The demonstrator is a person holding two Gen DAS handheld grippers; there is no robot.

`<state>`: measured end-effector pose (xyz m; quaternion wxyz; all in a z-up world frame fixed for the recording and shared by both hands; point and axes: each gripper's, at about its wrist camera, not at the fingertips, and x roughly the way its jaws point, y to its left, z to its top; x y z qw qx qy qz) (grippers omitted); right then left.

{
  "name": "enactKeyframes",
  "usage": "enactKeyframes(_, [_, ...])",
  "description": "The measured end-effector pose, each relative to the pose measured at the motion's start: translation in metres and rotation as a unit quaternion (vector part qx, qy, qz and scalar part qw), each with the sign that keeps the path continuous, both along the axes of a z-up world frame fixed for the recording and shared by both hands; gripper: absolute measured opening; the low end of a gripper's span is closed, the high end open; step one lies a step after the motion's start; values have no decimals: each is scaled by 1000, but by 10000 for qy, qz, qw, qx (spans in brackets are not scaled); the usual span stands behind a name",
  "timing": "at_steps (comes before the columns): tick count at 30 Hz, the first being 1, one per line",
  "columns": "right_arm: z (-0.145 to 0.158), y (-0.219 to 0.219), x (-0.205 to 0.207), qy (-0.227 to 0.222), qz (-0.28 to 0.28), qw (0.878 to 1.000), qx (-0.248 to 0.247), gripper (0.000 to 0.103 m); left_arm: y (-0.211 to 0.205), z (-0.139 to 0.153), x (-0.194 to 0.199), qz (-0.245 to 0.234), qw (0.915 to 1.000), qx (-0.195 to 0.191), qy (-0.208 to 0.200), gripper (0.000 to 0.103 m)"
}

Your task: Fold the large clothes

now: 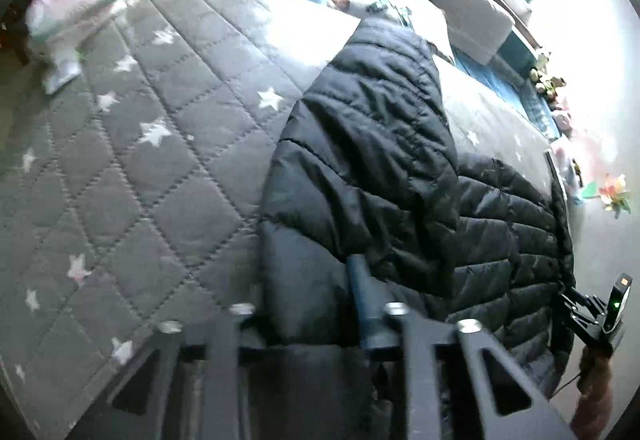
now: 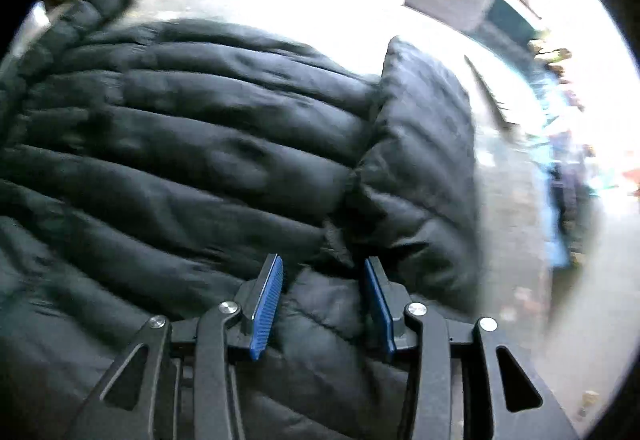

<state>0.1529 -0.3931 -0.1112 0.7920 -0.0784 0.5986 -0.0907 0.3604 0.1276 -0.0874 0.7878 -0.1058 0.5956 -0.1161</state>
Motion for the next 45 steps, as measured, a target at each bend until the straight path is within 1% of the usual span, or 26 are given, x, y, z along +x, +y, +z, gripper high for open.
enactKeyframes(2, [-7, -18, -10, 42, -278, 9996, 97, 46, 3, 17, -20, 268, 9983, 437, -280, 15])
enactKeyframes(3, [-8, -25, -15, 36, -370, 9992, 125, 46, 10, 32, -37, 489, 9947, 743, -522, 14])
enactKeyframes(5, [-12, -42, -31, -11, -614, 9979, 205, 46, 23, 49, -64, 817, 9878, 1031, -839, 14])
enactKeyframes(7, [-12, -51, -38, -46, -732, 9971, 224, 46, 43, 67, -104, 1197, 9785, 1259, -1109, 14])
enactKeyframes(9, [-14, -60, -38, -95, -784, 9967, 176, 46, 62, 74, -138, 1400, 9751, 1264, -1162, 15])
enactKeyframes(10, [-16, -64, -38, -101, -817, 9965, 131, 48, 74, 74, -159, 1537, 9730, 1275, -1155, 17])
enactKeyframes(11, [-19, -68, -34, -80, -872, 9961, 121, 51, 81, 71, -175, 1585, 9722, 1336, -1091, 19])
enactKeyframes(12, [-21, -69, -32, -21, -895, 9959, 164, 54, 88, 65, -189, 1572, 9730, 1412, -925, 20])
enactKeyframes(13, [-19, -67, -26, 78, -891, 9958, 209, 54, 95, 56, -204, 1548, 9755, 1395, -701, 21])
enactKeyframes(14, [-19, -69, -26, 132, -911, 9954, 268, 54, 101, 49, -214, 1518, 9786, 1280, -533, 22])
enactKeyframes(17, [1, -73, -22, -177, -916, 9926, 776, 56, 118, 49, -231, 1520, 9852, 782, -78, 23])
enactKeyframes(18, [7, -73, -22, -271, -874, 9912, 953, 57, 121, 53, -233, 1482, 9866, 679, -29, 23])
enactKeyframes(19, [18, -71, -21, -401, -776, 9881, 1268, 57, 121, 64, -236, 1426, 9880, 592, 3, 23])
enactKeyframes(22, [36, -64, -15, -490, -468, 9797, 1885, 58, 110, 101, -240, 1214, 9907, 605, -102, 26])
enactKeyframes(23, [38, -61, -10, -452, -363, 9770, 2051, 59, 107, 115, -241, 1165, 9911, 615, -211, 28])
enactKeyframes(25, [35, -57, -1, -346, -279, 9741, 2219, 60, 89, 141, -247, 992, 9913, 718, -484, 51])
enactKeyframes(27, [28, -48, 2, -284, -248, 9739, 2236, 60, 73, 165, -255, 805, 9903, 774, -823, 62])
enactKeyframes(30, [14, -39, 7, -158, -240, 9724, 2317, 60, 49, 190, -251, 641, 9886, 860, -1059, 64])
enactKeyframes(31, [11, -36, 8, -109, -222, 9714, 2362, 60, 40, 195, -250, 534, 9894, 799, -1085, 71])
enactKeyframes(32, [6, -33, 9, -61, -200, 9708, 2390, 60, 31, 198, -245, 411, 9911, 723, -1035, 75])
enactKeyframes(33, [2, -31, 12, -6, -182, 9709, 2389, 60, 16, 195, -238, 205, 9941, 511, -931, 78])
enactKeyframes(34, [1, -27, 11, 35, -174, 9717, 2356, 60, 7, 192, -234, 82, 9957, 336, -854, 78])
enactKeyframes(37, [-8, -23, 14, 160, -172, 9727, 2308, 60, -31, 172, -217, -331, 9982, 29, -506, 78])
enactKeyframes(40, [-14, -23, 18, 226, -167, 9728, 2300, 60, -73, 140, -185, -538, 9985, -112, 0, 78])
enactKeyframes(43, [-17, -22, 20, 230, -132, 9708, 2384, 60, -98, 104, -156, -619, 9976, -6, 318, 78])
enactKeyframes(45, [-19, -21, 23, 244, -83, 9700, 2418, 60, -100, 80, -135, -636, 9962, -76, 591, 78])
